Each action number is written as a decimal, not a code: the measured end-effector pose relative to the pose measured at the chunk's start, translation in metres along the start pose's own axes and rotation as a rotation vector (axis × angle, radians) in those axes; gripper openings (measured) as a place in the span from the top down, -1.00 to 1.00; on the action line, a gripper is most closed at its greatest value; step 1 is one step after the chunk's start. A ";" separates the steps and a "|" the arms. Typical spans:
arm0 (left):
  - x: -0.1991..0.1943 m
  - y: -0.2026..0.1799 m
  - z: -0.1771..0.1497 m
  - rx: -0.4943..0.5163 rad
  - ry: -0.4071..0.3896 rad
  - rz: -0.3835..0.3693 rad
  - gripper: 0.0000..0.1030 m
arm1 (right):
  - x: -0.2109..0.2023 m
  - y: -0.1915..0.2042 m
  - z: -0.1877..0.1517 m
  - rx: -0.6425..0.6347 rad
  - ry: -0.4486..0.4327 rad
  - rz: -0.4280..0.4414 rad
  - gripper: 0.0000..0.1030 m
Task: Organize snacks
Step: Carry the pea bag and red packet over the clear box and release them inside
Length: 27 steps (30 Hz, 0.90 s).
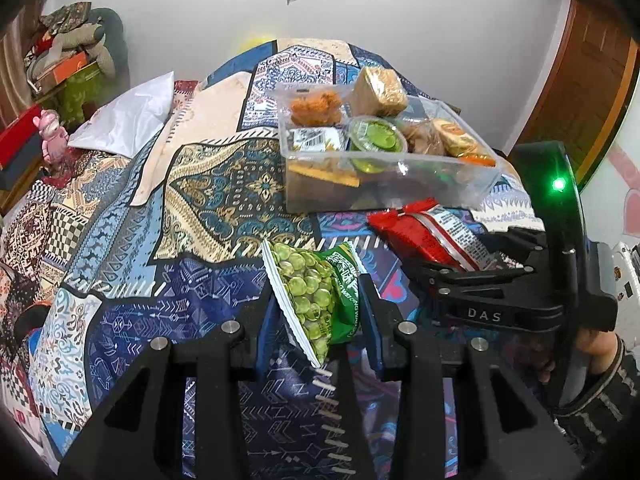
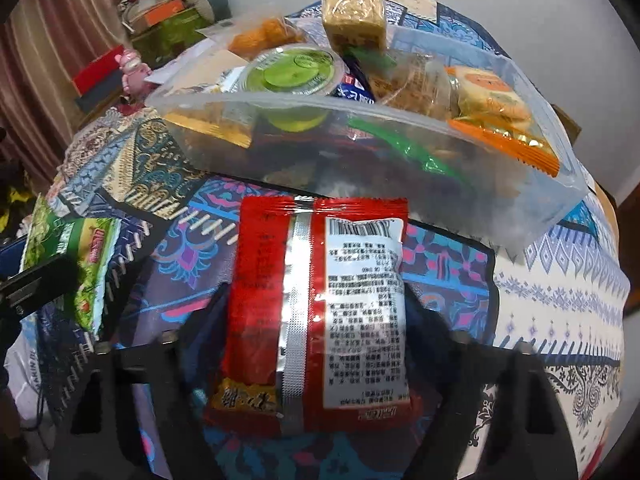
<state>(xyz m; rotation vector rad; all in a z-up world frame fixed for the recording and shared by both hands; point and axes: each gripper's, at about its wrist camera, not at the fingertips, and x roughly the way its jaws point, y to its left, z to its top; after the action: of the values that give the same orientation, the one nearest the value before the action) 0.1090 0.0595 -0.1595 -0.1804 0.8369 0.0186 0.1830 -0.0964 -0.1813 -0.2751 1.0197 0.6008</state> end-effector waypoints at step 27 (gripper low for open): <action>0.053 -0.019 0.132 0.058 -0.115 -0.002 0.28 | -0.073 -0.050 0.076 0.208 -0.326 -0.025 -0.24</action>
<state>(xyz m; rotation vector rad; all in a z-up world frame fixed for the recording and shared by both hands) 0.2437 0.0602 -0.1097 -0.1247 0.7212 0.0031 0.2388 -0.1254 -0.0831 -0.0050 0.7545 0.4931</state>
